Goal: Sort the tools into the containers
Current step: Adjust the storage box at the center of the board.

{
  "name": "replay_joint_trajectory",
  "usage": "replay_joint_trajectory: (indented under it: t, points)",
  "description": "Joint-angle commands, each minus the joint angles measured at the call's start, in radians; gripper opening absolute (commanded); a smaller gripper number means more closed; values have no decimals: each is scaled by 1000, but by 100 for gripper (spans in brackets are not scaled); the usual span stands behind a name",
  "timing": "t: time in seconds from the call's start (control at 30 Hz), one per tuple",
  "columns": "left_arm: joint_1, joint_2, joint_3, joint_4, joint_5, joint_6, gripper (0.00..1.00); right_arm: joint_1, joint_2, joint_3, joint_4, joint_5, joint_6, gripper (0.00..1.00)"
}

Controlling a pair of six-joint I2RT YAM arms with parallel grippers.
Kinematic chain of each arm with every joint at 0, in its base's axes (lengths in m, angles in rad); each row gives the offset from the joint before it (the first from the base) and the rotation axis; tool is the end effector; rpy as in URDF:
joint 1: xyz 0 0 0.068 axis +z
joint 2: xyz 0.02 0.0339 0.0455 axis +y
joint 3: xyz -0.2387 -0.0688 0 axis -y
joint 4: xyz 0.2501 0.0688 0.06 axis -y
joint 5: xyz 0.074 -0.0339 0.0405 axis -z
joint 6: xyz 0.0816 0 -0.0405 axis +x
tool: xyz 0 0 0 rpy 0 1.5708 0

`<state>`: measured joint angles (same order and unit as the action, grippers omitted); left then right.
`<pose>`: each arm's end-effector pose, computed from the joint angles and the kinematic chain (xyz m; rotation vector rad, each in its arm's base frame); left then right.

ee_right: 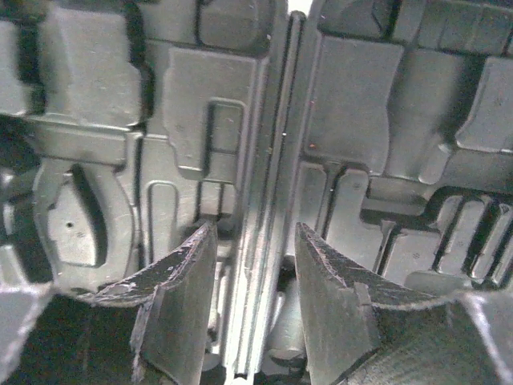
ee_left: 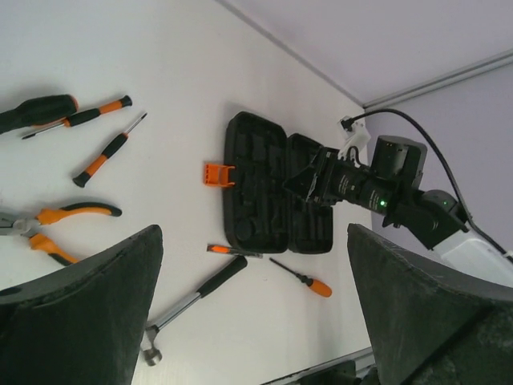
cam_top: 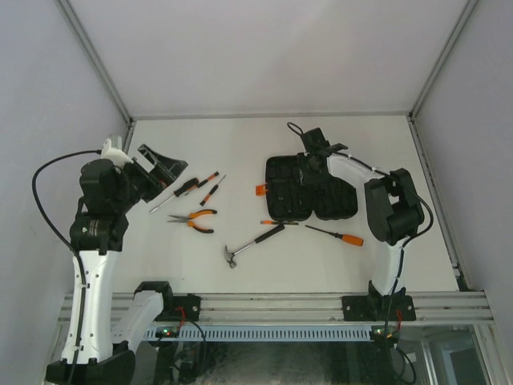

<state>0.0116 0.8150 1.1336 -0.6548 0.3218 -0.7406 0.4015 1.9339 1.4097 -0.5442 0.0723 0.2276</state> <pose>0.2182 -0.0233 0.3726 -0.5092 1.9035 -0.7922 0.3946 0.1611 0.1272 -0.2048 2.6317 0.1188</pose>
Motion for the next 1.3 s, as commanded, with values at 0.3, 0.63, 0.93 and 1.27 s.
replay_joint_trajectory:
  t: [0.3,0.63,0.93,1.27]
  points:
    - [7,-32,-84,-3,-13,55,100,4,34,33,-6,12,0,35]
    - [8,-20,-146,1,-11,55,100,-10,109,108,-11,-13,-14,21]
    - [8,-18,-187,3,-36,64,100,-13,49,170,-15,-48,-2,37]
    - [7,45,-195,32,-91,138,100,-14,-197,137,14,-157,-109,53]
